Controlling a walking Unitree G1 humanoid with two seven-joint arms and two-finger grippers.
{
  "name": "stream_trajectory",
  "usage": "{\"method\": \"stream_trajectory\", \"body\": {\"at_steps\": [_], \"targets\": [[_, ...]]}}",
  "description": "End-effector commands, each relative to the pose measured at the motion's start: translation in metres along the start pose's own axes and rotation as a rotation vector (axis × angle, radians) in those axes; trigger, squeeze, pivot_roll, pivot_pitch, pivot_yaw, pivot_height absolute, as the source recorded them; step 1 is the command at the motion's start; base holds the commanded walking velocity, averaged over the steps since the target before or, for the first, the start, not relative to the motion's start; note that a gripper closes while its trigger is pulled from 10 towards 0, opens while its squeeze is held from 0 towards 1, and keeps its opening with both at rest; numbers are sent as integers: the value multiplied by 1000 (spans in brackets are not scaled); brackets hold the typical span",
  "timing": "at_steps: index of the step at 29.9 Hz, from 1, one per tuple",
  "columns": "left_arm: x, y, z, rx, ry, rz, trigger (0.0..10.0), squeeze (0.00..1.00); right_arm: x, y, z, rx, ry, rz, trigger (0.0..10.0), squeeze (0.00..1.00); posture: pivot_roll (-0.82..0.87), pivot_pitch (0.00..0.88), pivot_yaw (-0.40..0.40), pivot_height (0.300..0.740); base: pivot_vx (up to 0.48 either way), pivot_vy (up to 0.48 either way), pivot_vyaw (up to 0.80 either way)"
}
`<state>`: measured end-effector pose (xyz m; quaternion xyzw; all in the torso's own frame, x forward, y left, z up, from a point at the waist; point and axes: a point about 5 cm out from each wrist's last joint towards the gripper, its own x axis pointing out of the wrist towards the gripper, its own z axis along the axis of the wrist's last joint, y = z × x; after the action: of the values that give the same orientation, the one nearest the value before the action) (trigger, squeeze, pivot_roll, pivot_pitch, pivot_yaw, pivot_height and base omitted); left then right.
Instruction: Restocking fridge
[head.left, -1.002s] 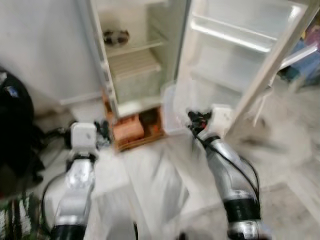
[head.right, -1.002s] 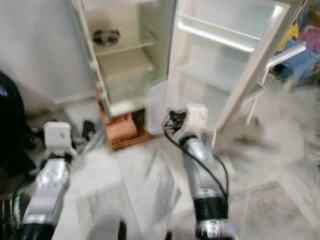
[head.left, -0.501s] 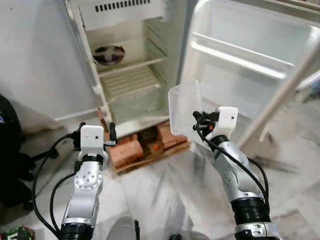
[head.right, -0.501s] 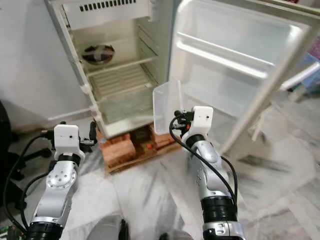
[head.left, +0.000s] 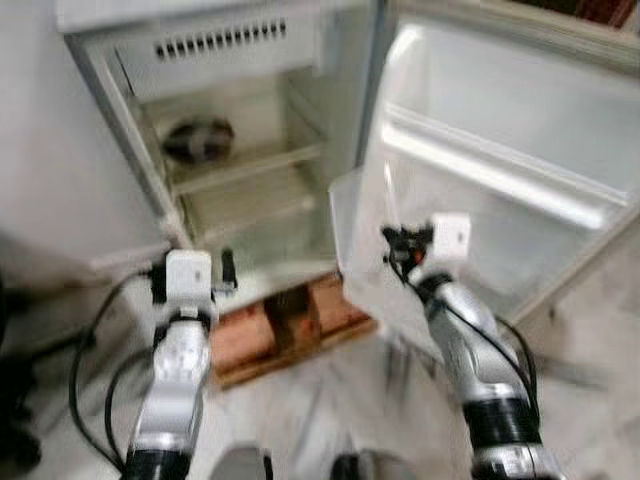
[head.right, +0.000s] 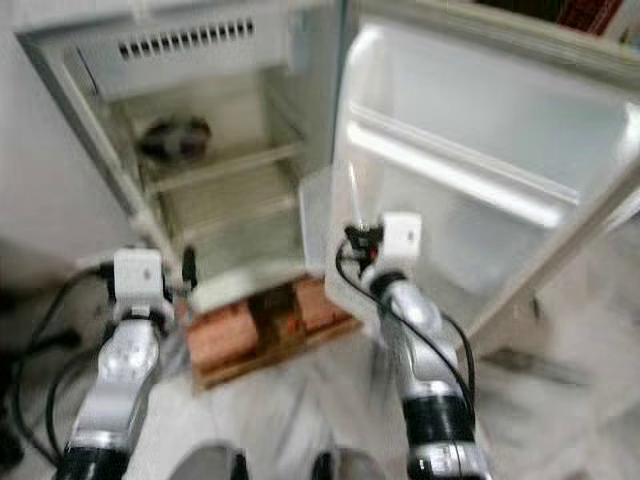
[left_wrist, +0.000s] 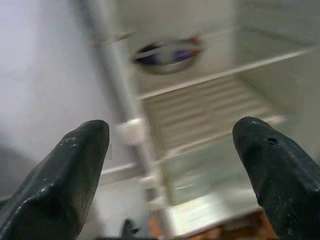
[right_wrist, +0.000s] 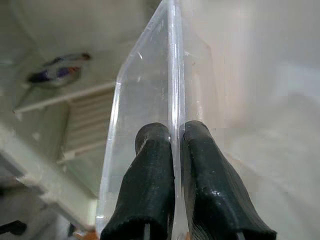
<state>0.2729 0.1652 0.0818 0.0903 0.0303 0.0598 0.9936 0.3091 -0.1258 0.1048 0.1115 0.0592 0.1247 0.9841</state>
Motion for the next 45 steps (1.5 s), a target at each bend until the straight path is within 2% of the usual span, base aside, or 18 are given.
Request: {"method": "stream_trajectory", "body": {"at_steps": [1,6,30,33,37,42,45], "targets": [[-2,11,-7,26,35,36,10000,0,4,10,2,12,-5,29,10000,0,108,102,-16,740,480,0,0],[-3,11,-8,9,51,53,10000,0,5,9,1,6,5,35,10000,0,107,100,-17,740,414,0,0],[-1,8,-8,21,59,43,10000,0,8,13,-1,-10,15,56,10000,0,109,91,-20,740,0,0,0],[-1,8,-8,22,59,42,10000,0,8,15,-2,-3,20,73,10000,0,109,91,-20,740,0,0,0],[-1,7,-8,21,59,38,10000,0,7,26,-3,11,27,157,10000,0,109,93,-20,740,0,0,0],[-2,7,-8,20,59,36,10000,0,6,27,-4,5,26,154,10000,0,110,96,-20,740,0,0,629],[-2,6,-8,20,61,34,10000,0,7,26,-4,7,25,144,10000,0,108,99,-19,740,0,0,-442]]}}
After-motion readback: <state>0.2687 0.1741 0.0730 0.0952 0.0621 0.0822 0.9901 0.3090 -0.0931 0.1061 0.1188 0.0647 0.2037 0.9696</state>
